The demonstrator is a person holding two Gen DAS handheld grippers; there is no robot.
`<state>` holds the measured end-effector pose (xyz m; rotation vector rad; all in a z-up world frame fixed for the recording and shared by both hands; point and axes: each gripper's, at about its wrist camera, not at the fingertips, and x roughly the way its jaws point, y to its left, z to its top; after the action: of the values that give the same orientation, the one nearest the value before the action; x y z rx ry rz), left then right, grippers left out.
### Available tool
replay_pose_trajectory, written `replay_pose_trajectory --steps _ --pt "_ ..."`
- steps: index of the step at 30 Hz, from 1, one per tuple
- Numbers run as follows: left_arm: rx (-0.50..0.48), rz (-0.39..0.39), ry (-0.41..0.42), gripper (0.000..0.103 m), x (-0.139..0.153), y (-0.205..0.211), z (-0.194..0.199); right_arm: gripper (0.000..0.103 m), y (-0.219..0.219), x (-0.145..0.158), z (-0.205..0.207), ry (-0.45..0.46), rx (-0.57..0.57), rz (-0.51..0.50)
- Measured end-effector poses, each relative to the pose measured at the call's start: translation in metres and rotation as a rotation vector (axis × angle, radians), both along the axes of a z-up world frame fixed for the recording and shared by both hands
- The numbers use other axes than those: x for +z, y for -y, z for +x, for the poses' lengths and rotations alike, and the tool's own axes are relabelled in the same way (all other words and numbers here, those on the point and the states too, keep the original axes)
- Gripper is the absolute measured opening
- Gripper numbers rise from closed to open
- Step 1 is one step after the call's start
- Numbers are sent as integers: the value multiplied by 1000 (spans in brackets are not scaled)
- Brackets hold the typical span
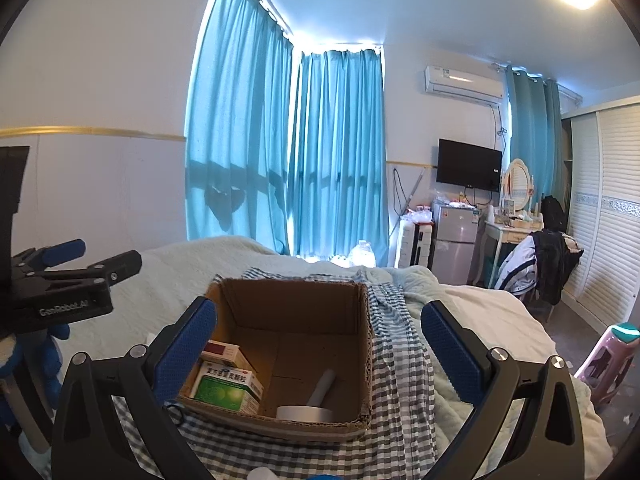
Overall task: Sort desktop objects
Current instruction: 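Move both grippers back toward the remaining items on the cloth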
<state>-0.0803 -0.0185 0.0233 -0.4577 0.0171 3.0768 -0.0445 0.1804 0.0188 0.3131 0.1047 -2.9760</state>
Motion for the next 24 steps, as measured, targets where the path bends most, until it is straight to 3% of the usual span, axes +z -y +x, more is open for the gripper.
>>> replay_pose_trajectory --steps 9,16,20,24 --pt "-27 -26 -7 103 -8 -11 28 103 1 -9 37 -27 16 38" --pt "15 -45 -20 103 -24 -13 37 103 -12 -22 61 -11 -8 32" --pt "26 -20 5 103 -37 -11 38 103 -16 -27 69 -1 -22 43" --pt "-10 -23 86 103 -56 -10 38 103 -14 -35 75 11 -39 80"
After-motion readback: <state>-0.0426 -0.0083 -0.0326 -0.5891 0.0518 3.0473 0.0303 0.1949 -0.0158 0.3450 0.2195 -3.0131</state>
